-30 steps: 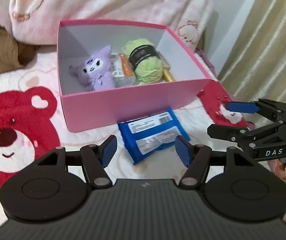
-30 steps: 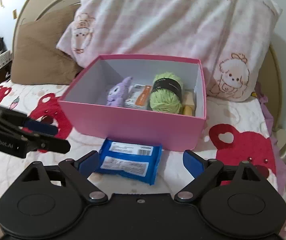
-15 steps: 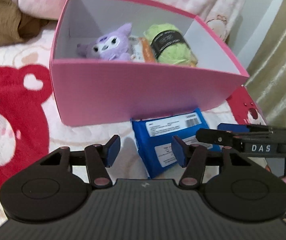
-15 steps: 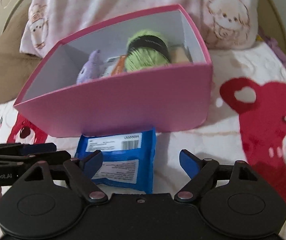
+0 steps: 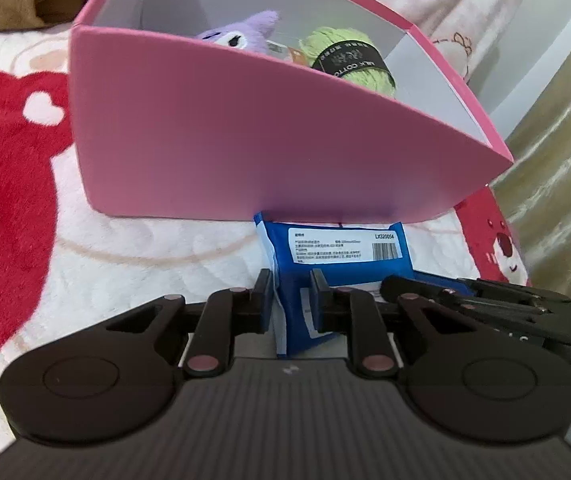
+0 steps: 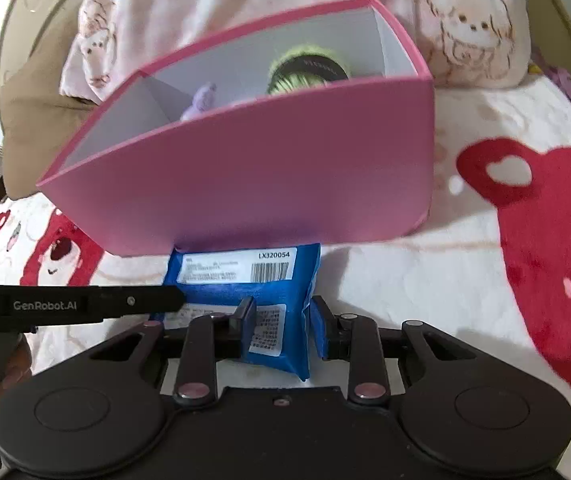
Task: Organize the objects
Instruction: 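Close the left tool on the blue wet-wipes pack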
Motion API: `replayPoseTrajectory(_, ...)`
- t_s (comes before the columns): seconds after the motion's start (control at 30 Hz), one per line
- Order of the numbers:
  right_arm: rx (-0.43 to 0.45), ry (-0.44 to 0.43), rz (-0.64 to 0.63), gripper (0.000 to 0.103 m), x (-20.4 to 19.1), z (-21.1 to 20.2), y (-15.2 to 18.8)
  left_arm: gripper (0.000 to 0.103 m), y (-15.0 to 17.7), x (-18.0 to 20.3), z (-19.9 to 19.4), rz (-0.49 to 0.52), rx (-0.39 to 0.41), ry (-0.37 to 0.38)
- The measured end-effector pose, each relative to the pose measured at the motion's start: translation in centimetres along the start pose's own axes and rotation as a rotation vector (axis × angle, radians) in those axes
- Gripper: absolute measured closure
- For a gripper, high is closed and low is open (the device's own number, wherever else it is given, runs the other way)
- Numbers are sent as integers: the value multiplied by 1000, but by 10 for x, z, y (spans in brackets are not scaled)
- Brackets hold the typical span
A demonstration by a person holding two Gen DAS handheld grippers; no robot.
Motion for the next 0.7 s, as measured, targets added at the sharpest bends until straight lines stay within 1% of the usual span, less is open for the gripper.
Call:
replayPoseTrajectory(0.07,-7,-10,26,69,3,2,2,86,1,2,-1,2,4,-9)
replayPoseTrajectory(0.23,-17,-58,98,67,7,2,6,85,2,3,-7,-19,-10,16)
replayPoseTrajectory(0.27,-16,-65,94,67,6,0,7,85,3,3,-8,-22,-17,21)
replayPoseTrajectory(0.37,-16,-70,50,62,-2,-5,9,85,9,2,-10,-28,-24,19)
replayPoseTrajectory(0.5,-25,-71,14,60,-11,-12,10,83,15,1,-16,-49,-34,26)
replayPoseTrajectory(0.7,-55,-83,1,59,-23,-19,14,82,20,4,-31,-35,-49,12)
Point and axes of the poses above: each gripper's, at about its wrist camera, not at the fingertips, and z roughly the way its jaws point, x to its right, y to its underside, the point moved 4 cm from there along z, roughly the way its jaws point, and after that the axes turned 10 degrees about -z, right-handed, at the moved point
